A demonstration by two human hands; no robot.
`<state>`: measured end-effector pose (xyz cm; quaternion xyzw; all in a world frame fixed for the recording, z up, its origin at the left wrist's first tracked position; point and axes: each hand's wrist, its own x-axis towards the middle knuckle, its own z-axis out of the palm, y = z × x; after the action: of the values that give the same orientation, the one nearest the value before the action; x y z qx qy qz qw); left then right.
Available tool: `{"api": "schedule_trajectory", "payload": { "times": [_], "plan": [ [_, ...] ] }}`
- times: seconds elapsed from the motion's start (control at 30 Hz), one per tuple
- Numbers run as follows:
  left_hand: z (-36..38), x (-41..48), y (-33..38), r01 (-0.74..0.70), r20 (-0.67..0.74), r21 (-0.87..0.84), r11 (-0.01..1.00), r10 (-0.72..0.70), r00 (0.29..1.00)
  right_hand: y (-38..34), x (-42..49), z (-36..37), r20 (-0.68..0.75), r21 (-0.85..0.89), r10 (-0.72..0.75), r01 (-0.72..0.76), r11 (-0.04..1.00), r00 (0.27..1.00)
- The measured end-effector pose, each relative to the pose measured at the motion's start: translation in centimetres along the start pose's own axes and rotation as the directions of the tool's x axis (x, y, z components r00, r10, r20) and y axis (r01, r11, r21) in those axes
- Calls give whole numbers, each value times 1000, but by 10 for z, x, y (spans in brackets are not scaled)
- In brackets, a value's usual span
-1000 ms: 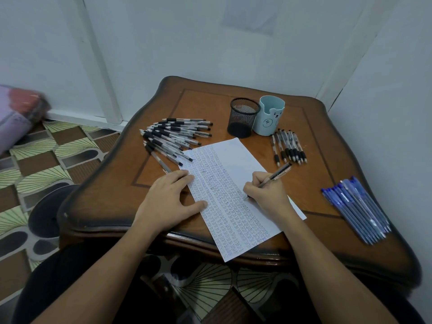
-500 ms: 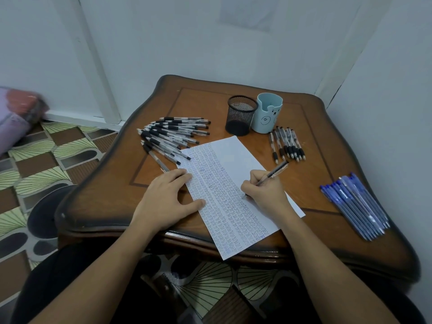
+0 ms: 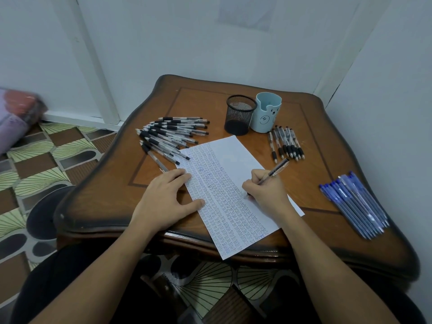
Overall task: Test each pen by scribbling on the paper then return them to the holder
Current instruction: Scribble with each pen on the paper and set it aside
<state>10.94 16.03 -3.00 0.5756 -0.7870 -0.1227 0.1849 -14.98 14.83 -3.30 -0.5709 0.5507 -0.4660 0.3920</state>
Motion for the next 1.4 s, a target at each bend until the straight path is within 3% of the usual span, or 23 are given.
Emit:
{"api": "schedule_trajectory", "payload": {
  "times": [0.7,0.87,1.4],
  "plan": [
    [2,0,-1,-6,-9,-5,1000,6,1000,-5,-2,0,-3,-19,-8,8,1000,1000],
    [2,1,-1,-5,-10,-7,1000,5,1000,-5,-2,-1,-76,-22,-9,8,1000,997],
    [0,0,1,-16,-21,-9,1000,16,1000,-2,-1,0,-53,15,14,-14,1000,998]
  ]
}}
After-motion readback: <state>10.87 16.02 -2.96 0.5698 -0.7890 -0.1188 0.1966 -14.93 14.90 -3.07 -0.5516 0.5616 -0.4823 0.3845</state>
